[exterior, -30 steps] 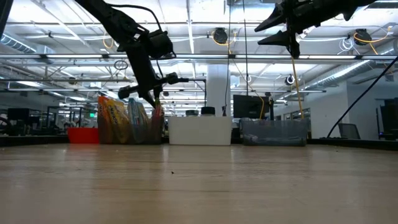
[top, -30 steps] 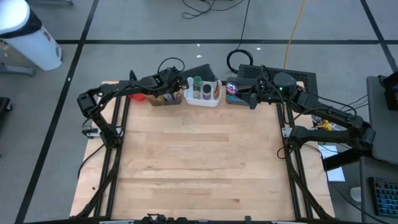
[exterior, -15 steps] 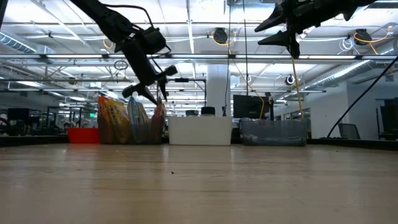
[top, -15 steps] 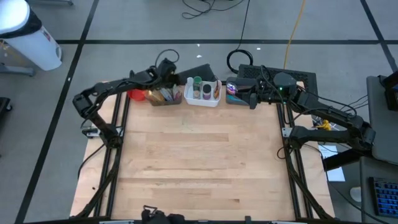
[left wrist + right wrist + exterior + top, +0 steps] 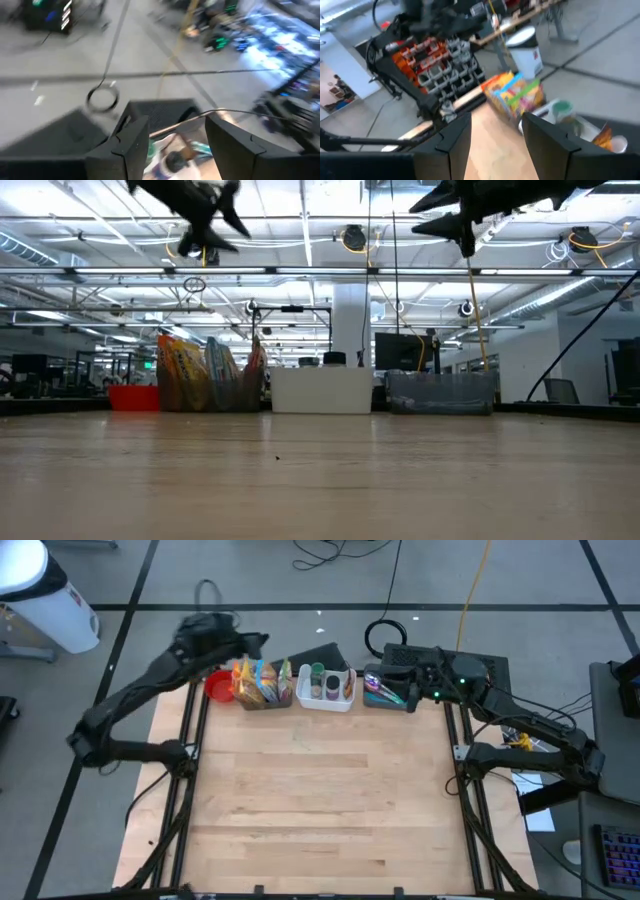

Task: Pick & Place Food Item
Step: Return to Home Position

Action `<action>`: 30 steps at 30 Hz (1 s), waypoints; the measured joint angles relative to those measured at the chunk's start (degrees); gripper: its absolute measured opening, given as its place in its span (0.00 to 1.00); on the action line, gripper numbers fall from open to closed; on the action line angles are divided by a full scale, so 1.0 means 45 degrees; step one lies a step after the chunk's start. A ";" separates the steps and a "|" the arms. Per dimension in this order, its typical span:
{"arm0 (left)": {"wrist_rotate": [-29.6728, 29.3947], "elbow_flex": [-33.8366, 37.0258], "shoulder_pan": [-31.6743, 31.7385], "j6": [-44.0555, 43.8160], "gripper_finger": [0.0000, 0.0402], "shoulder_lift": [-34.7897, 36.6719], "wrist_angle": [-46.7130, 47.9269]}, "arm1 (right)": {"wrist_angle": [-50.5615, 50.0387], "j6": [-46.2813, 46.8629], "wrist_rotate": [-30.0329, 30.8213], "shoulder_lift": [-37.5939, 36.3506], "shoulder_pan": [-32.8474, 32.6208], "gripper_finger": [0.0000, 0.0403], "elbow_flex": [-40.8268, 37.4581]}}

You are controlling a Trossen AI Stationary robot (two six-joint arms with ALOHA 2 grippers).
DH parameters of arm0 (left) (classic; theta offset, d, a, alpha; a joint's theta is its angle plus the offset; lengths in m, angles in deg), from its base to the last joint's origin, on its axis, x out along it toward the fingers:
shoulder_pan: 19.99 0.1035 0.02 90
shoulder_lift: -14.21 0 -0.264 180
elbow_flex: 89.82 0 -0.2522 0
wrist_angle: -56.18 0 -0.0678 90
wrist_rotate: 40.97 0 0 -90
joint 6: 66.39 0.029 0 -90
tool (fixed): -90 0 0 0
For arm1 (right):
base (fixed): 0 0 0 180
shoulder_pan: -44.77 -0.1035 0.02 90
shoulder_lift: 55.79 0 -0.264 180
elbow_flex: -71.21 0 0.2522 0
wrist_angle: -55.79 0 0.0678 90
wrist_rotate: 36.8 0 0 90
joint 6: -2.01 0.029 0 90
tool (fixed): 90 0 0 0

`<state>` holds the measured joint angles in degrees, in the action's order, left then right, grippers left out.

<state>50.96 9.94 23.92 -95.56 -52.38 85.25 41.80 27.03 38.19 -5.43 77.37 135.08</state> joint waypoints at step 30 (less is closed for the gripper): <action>0.0224 0.7565 -0.1711 0.1335 0.20 1.3953 -0.1737 | -0.4263 -0.1078 0.3746 -0.8486 0.2594 0.01 -0.0030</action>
<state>51.97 43.98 16.22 -89.55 10.41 77.44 22.62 22.18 55.05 -43.61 89.04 134.95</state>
